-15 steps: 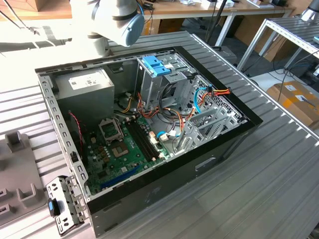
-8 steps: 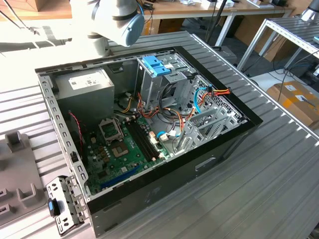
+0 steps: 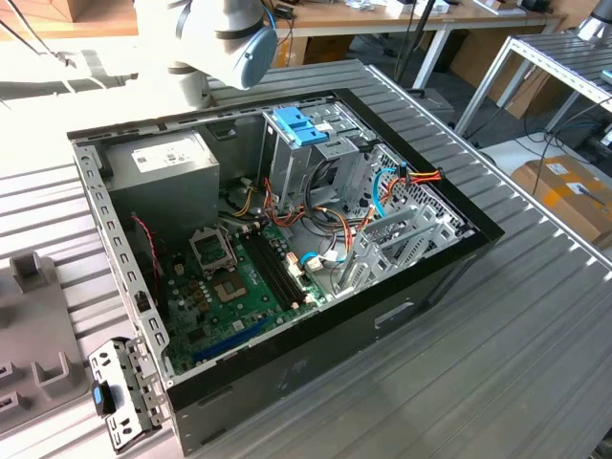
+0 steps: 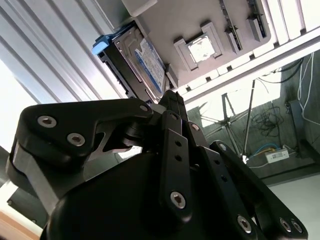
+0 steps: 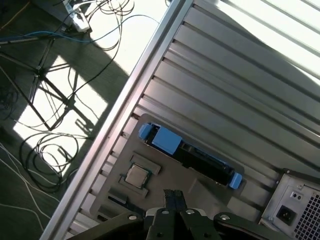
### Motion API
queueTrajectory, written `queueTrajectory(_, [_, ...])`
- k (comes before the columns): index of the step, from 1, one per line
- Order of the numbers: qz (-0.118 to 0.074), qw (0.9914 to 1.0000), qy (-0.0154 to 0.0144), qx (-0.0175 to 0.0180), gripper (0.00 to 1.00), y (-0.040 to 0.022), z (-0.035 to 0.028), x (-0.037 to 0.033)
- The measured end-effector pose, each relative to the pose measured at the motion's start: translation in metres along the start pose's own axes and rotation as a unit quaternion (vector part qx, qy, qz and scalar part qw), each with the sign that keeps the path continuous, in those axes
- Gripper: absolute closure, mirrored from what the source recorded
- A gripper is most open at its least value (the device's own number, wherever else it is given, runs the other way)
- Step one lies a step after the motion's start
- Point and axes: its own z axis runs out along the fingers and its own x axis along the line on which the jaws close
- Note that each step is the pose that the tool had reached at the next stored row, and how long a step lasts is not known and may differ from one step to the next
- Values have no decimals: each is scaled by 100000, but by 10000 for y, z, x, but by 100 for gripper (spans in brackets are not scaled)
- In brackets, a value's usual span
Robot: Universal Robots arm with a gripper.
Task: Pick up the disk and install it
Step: 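Pick up the disk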
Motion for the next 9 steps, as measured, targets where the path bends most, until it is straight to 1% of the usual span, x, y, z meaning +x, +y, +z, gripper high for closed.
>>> queueTrajectory(6, [-2114,99978,55,-84,89,0,0,0])
queueTrajectory(9, [-3713,99931,95,-148,89,0,0,0])
